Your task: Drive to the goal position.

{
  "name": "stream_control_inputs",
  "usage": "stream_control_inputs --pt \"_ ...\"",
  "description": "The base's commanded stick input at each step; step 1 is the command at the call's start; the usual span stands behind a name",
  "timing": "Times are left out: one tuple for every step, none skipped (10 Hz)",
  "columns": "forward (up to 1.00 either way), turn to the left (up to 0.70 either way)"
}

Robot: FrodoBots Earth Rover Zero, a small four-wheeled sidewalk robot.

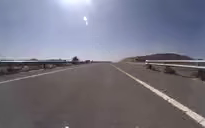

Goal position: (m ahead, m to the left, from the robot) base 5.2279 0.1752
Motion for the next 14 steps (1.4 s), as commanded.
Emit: stream_control_inputs --pt "1.00 0.00" --pt "1.00 0.00" --pt "1.00 0.00" --pt "1.00 0.00" --pt "1.00 0.00" --pt "1.00 0.00" --pt "1.00 0.00" --pt "1.00 0.00" --pt "1.00 0.00" --pt "1.00 0.00" --pt "1.00 0.00" --pt "1.00 0.00" --pt "1.00 0.00" --pt "1.00 0.00"
